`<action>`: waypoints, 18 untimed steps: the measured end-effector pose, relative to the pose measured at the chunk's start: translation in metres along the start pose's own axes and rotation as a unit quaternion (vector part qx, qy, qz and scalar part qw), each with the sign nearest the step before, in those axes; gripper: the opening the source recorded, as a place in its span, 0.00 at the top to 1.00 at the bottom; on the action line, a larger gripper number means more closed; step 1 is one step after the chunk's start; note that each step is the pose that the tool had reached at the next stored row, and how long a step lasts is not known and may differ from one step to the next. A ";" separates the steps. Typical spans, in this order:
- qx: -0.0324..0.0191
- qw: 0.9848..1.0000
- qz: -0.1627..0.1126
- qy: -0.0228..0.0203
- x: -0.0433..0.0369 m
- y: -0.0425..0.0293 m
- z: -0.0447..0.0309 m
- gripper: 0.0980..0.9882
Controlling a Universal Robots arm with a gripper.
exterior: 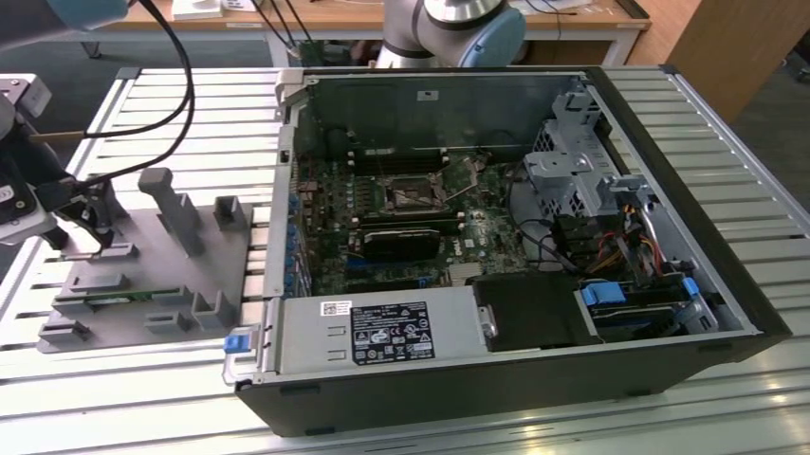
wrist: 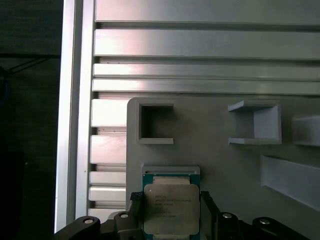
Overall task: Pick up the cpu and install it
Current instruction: 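Pick up the cpu and move it towards the insertion slot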
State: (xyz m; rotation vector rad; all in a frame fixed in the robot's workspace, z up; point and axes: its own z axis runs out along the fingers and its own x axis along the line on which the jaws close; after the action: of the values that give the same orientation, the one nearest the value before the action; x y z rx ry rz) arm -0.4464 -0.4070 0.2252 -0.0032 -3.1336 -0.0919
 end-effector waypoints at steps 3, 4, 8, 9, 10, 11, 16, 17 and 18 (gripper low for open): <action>0.000 1.000 0.000 0.000 0.0000 0.0005 -0.0006 0.50; 0.000 1.000 0.000 0.000 0.0000 0.0006 -0.0008 0.50; 0.000 1.000 0.000 0.000 0.0000 0.0011 -0.0016 0.50; 0.000 1.000 0.000 0.000 0.0000 0.0012 -0.0018 0.50; 0.000 1.000 0.000 0.000 0.0000 0.0013 -0.0021 0.50; 0.000 1.000 0.000 0.000 0.0000 0.0014 -0.0022 0.50; 0.000 1.000 0.000 0.000 0.0000 0.0017 -0.0033 0.50; 0.000 1.000 0.000 0.000 0.0000 0.0018 -0.0035 0.50; 0.000 1.000 0.000 0.000 0.0000 0.0018 -0.0037 0.50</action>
State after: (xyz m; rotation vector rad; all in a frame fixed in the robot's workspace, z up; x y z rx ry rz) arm -0.4465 -0.4053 0.2290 -0.0031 -3.1337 -0.0916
